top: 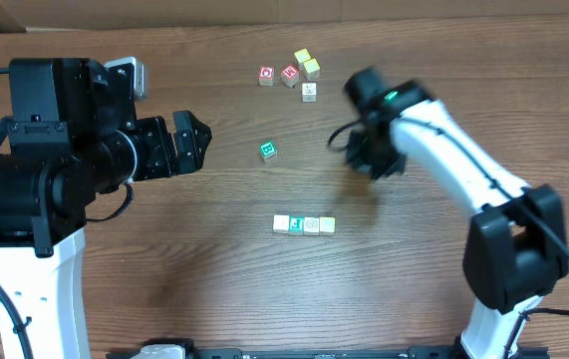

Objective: Flip 5 blocks

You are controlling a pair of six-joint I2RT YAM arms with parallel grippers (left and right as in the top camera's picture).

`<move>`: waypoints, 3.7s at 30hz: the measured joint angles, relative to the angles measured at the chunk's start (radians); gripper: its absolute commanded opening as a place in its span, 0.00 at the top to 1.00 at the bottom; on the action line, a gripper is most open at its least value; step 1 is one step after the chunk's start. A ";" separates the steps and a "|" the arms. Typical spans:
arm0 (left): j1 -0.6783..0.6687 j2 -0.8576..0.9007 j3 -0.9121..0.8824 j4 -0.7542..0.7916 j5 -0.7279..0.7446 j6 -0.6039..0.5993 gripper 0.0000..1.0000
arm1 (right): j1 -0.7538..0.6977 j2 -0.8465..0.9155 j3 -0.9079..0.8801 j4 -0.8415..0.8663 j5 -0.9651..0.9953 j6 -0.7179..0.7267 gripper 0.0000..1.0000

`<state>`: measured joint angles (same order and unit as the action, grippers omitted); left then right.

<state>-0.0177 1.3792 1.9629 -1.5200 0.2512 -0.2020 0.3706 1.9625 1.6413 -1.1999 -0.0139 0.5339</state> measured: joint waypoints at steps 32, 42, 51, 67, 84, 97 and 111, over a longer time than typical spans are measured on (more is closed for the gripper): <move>-0.070 0.269 0.001 0.126 0.184 -0.073 0.96 | -0.257 0.000 0.022 0.038 0.021 -0.090 0.00; -0.286 0.523 0.000 0.121 -0.032 -0.203 0.02 | -0.257 0.000 0.022 0.039 0.021 -0.090 0.00; -0.303 0.650 0.000 0.171 -0.069 -0.218 0.05 | -0.257 0.000 0.022 0.039 0.021 -0.090 0.00; -0.314 0.683 0.000 0.244 -0.130 -0.231 0.03 | -0.257 0.000 0.022 0.039 0.021 -0.090 0.00; -0.382 0.683 0.000 0.263 -0.260 -0.257 0.00 | -0.257 0.000 0.022 0.039 0.021 -0.090 0.00; -0.389 0.683 0.000 0.294 -0.294 -0.269 0.00 | -0.257 0.000 0.022 0.039 0.021 -0.090 0.00; -0.389 0.747 0.000 0.370 -0.294 -0.275 0.07 | -0.257 0.000 0.022 0.038 0.021 -0.090 0.00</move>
<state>-0.4065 2.1265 1.9629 -1.1500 -0.0429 -0.4767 0.1135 1.9625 1.6630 -1.1618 0.0071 0.4442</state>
